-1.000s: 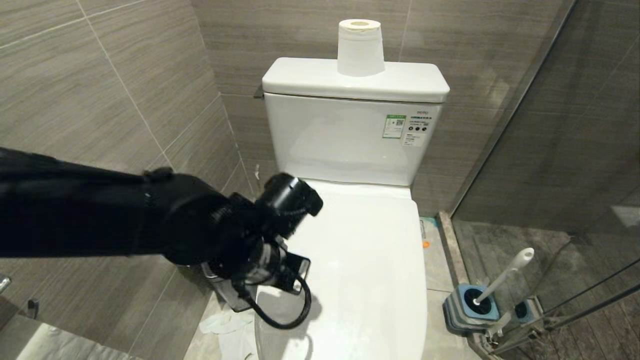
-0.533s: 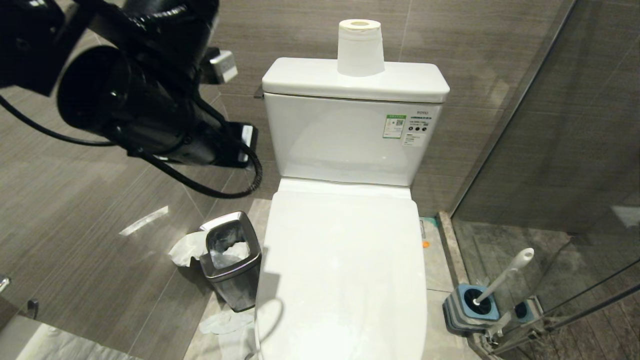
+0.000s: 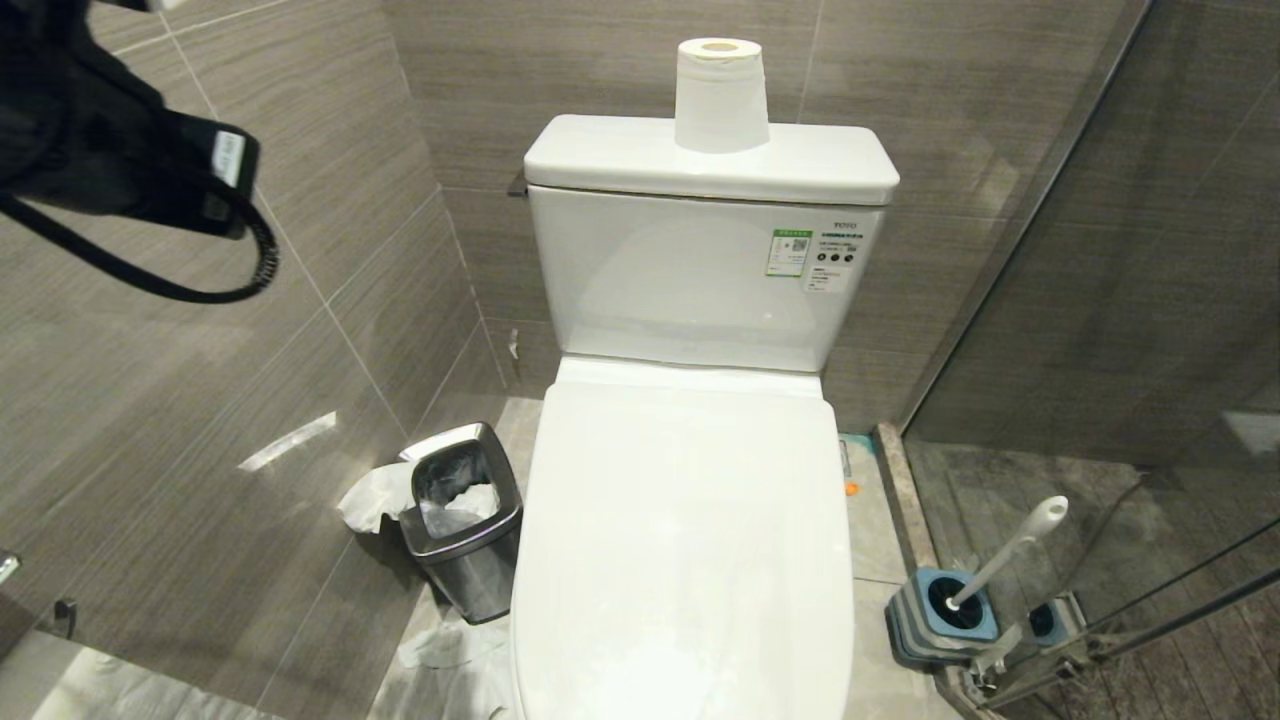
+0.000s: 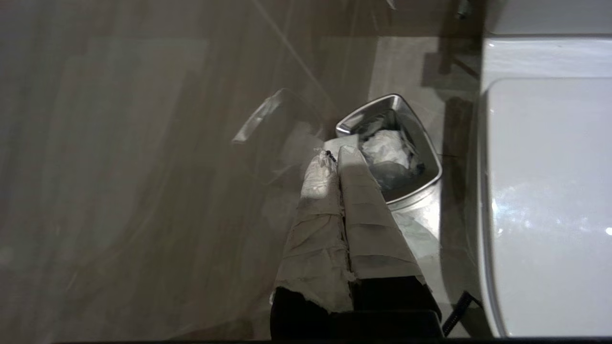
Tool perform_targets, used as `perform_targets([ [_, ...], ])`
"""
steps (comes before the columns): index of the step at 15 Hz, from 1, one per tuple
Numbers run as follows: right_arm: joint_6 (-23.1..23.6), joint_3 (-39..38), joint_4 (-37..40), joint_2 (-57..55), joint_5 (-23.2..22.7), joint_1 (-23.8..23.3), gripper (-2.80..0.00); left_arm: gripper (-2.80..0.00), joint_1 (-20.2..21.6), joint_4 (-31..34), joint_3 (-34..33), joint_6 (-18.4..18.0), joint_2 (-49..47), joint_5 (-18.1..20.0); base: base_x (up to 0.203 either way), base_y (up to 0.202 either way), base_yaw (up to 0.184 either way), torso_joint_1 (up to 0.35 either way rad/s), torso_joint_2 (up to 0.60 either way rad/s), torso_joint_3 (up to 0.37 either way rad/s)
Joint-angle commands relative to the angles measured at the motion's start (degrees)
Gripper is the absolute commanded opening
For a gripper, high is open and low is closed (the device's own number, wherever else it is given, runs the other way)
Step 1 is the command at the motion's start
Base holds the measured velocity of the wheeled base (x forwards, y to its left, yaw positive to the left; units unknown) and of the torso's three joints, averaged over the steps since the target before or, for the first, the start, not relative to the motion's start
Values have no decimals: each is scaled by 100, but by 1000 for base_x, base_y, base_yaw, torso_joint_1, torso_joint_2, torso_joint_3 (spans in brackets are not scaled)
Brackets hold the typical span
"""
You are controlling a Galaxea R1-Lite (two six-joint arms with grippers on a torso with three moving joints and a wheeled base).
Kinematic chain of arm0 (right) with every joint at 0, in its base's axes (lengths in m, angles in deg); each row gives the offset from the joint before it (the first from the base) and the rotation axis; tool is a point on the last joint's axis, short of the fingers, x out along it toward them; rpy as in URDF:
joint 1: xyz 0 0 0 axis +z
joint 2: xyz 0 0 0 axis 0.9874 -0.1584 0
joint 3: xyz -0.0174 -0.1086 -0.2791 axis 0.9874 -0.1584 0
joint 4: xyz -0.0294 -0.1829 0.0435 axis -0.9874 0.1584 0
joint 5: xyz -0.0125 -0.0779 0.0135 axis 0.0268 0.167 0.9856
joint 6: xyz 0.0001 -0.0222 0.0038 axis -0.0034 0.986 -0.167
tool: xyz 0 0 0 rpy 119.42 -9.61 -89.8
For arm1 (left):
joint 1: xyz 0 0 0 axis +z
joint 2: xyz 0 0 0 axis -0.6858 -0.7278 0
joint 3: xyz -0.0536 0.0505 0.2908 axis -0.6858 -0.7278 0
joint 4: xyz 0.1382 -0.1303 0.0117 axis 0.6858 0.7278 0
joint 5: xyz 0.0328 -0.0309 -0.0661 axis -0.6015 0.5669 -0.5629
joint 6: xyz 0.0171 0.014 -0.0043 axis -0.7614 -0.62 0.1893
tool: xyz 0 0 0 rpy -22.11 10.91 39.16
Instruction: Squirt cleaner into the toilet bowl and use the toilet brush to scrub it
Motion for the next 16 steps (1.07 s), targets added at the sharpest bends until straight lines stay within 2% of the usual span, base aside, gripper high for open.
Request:
perform_targets([
  [1,0,-1,0,-2,-4,2,-280,-280,317,163,-4,-54,882,151,0,0,0,0,0,0],
  [4,0,-1,0,-2,-4,2,-280,-280,650,282,-73,39,1633,681,0,0,0,0,0,0],
  [6,0,-1,0,-2,-4,2,-280,-280,696,297,-222,119,2065,800,0,0,0,0,0,0],
  [7,0,-1,0,-2,-4,2,-280,-280,625,297,-342,143,2267,860,0,0,0,0,0,0],
  [9,0,-1,0,-2,-4,2,-280,-280,395,297,-755,198,2687,1440,0,0,0,0,0,0],
  [11,0,-1,0,-2,-4,2,-280,-280,247,294,-1070,203,2964,1712,0,0,0,0,0,0],
  [13,0,-1,0,-2,-4,2,-280,-280,249,288,-1409,134,3217,1571,0,0,0,0,0,0],
  [14,0,-1,0,-2,-4,2,-280,-280,334,280,-1612,27,3389,1323,0,0,0,0,0,0],
  [16,0,-1,0,-2,-4,2,-280,-280,731,181,-1909,-196,3786,1120,0,0,0,0,0,0],
])
